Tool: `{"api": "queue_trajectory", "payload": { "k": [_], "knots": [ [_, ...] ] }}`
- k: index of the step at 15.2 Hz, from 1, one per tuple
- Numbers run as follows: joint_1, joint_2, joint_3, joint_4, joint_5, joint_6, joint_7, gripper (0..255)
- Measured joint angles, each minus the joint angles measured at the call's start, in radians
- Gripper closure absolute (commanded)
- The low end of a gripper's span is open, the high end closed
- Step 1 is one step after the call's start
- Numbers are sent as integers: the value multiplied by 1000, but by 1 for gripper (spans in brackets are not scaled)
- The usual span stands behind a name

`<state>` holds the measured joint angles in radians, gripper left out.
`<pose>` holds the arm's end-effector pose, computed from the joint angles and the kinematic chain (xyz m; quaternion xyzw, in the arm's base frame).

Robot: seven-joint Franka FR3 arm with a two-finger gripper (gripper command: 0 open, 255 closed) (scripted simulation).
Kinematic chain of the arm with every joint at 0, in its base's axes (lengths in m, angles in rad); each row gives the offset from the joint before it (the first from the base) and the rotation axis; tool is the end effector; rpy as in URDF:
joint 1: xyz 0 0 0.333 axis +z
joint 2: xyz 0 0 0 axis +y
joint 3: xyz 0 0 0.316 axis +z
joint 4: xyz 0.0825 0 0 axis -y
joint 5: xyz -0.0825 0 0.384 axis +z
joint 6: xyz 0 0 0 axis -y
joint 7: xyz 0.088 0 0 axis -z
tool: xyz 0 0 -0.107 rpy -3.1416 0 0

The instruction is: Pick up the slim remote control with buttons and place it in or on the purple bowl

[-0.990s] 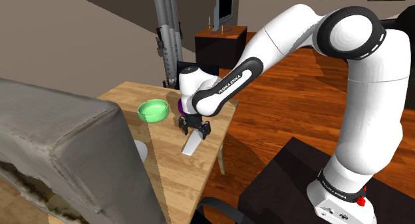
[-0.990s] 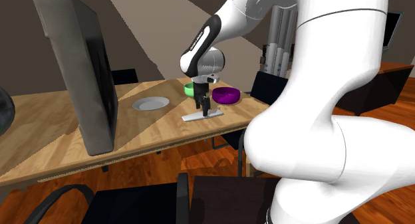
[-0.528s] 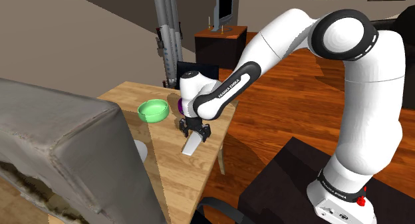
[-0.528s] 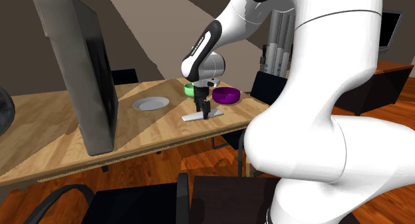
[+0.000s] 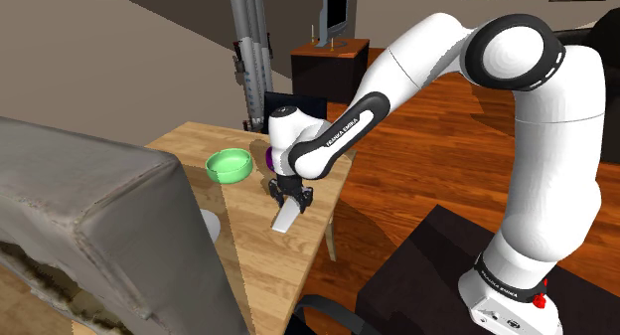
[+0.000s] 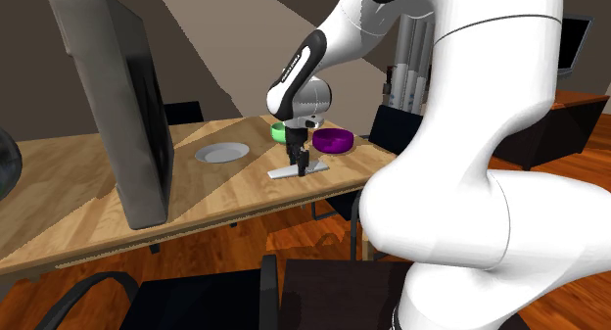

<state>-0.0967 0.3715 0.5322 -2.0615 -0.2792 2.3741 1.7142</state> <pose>0.5387 0.2392 0.2763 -0.8506 0.5257 -0.0054 0.0013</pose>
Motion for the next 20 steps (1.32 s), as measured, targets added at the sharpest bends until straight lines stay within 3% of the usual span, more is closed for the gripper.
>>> {"api": "queue_trajectory", "payload": {
  "k": [7,20],
  "knots": [
    [-5,-13,6,1,10,-13,-7,255],
    [-39,-127,47,44,102,-150,-70,255]
  ]
}}
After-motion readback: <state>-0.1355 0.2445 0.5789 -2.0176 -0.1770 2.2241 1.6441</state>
